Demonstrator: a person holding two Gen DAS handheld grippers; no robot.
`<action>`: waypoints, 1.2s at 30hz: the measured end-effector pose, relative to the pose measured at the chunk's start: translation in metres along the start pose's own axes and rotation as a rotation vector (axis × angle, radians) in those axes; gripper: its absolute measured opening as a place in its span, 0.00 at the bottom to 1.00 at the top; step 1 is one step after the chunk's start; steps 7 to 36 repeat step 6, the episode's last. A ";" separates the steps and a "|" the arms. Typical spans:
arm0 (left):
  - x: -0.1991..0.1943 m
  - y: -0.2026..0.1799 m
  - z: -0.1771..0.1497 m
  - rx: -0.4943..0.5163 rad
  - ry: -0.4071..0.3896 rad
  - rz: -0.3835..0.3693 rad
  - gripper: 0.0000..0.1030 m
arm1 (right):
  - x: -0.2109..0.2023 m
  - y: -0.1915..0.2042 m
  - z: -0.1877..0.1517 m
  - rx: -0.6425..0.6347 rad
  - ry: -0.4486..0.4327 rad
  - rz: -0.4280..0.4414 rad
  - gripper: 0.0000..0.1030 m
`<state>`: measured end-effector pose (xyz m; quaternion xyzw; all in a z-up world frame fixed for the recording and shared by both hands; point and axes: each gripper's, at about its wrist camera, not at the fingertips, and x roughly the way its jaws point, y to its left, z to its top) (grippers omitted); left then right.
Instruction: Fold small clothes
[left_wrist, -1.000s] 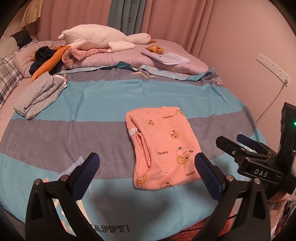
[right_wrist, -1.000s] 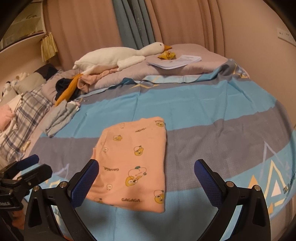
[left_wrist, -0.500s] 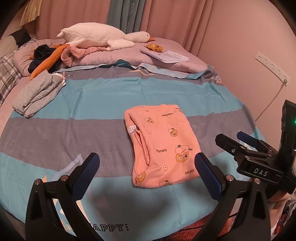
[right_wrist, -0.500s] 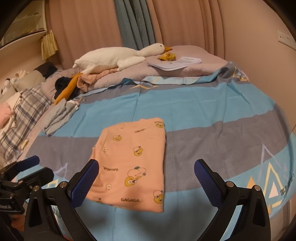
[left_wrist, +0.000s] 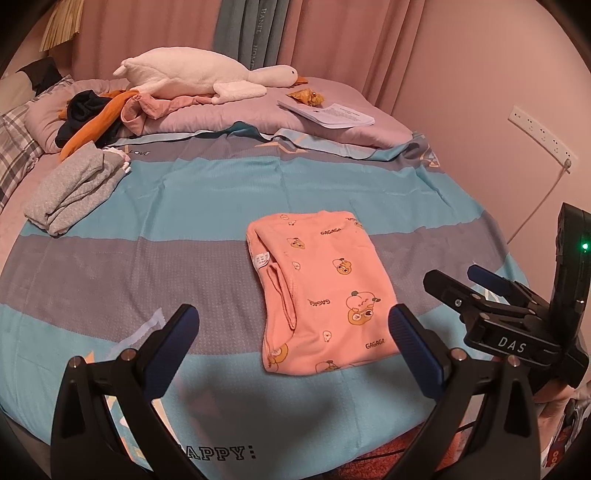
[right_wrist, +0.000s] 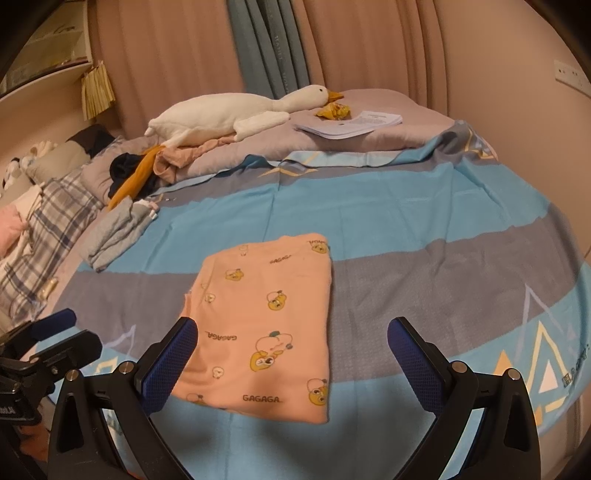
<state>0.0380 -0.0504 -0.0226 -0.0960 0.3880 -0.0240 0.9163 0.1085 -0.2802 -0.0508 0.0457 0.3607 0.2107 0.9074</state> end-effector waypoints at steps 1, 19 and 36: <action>0.000 0.000 0.000 0.000 -0.001 0.001 1.00 | 0.000 -0.001 0.000 -0.001 0.000 -0.002 0.99; -0.002 0.000 0.001 -0.002 -0.005 0.003 1.00 | 0.001 -0.001 0.001 0.000 0.001 -0.001 0.99; -0.002 0.000 0.001 -0.002 -0.005 0.003 1.00 | 0.001 -0.001 0.001 0.000 0.001 -0.001 0.99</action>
